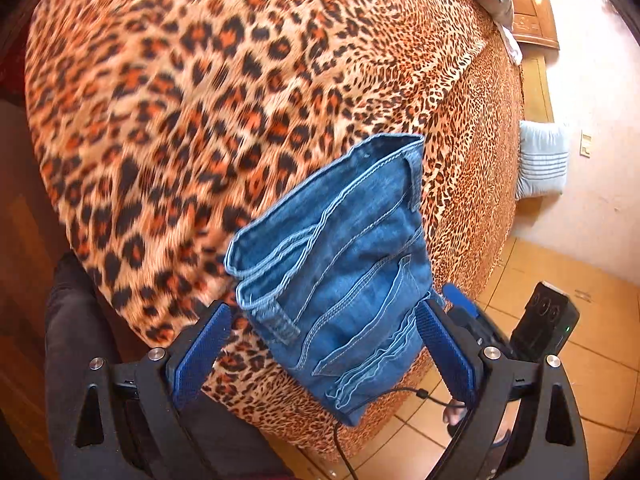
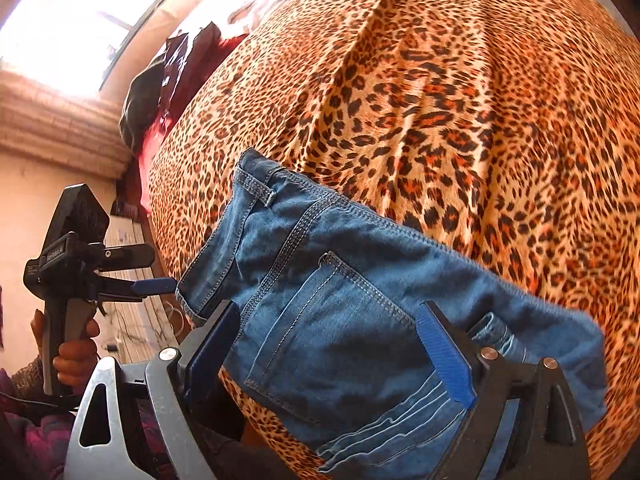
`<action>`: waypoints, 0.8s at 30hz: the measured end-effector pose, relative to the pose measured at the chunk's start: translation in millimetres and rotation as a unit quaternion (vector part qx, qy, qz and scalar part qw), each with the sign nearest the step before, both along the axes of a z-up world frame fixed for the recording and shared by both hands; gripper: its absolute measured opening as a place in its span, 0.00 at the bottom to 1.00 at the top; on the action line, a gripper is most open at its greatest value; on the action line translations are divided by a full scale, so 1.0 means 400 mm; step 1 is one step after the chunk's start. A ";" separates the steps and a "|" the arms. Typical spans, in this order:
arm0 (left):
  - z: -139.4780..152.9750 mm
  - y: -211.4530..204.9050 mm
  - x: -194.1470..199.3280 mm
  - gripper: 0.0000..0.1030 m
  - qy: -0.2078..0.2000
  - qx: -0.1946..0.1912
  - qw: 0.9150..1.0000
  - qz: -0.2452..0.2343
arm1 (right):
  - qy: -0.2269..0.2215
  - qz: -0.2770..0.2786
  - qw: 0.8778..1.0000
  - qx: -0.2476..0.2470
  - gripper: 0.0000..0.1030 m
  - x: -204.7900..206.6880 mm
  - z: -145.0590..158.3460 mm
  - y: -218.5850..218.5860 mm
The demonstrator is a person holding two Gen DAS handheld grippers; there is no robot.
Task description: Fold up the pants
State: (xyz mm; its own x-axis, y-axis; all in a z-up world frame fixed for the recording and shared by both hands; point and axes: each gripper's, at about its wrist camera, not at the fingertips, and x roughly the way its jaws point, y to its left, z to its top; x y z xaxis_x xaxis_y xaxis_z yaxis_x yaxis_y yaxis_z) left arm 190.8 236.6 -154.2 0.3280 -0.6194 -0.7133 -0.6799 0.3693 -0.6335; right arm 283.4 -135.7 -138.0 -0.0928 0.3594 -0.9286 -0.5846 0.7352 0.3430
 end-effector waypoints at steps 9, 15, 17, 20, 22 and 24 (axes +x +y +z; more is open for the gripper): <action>-0.122 -0.174 -0.064 0.89 0.005 -0.009 0.997 0.078 | 0.001 0.162 0.987 -0.018 0.88 0.110 -0.071 0.197; -0.134 -0.223 -0.121 0.88 -0.021 0.019 0.992 0.122 | 0.008 0.253 0.967 -0.045 0.88 0.117 -0.155 0.324; -0.145 -0.230 -0.134 0.88 -0.024 0.014 0.990 0.136 | 0.013 0.280 0.959 -0.052 0.88 0.112 -0.181 0.351; -0.157 -0.244 -0.142 0.88 -0.023 0.017 0.988 0.153 | 0.009 0.317 0.947 -0.053 0.89 0.102 -0.188 0.371; -0.158 -0.252 -0.150 0.88 -0.019 0.026 0.987 0.157 | 0.009 0.334 0.941 -0.053 0.89 0.098 -0.189 0.385; -0.145 -0.248 -0.129 0.85 -0.022 0.028 0.987 0.157 | 0.004 0.345 0.937 -0.060 0.89 0.083 -0.191 0.400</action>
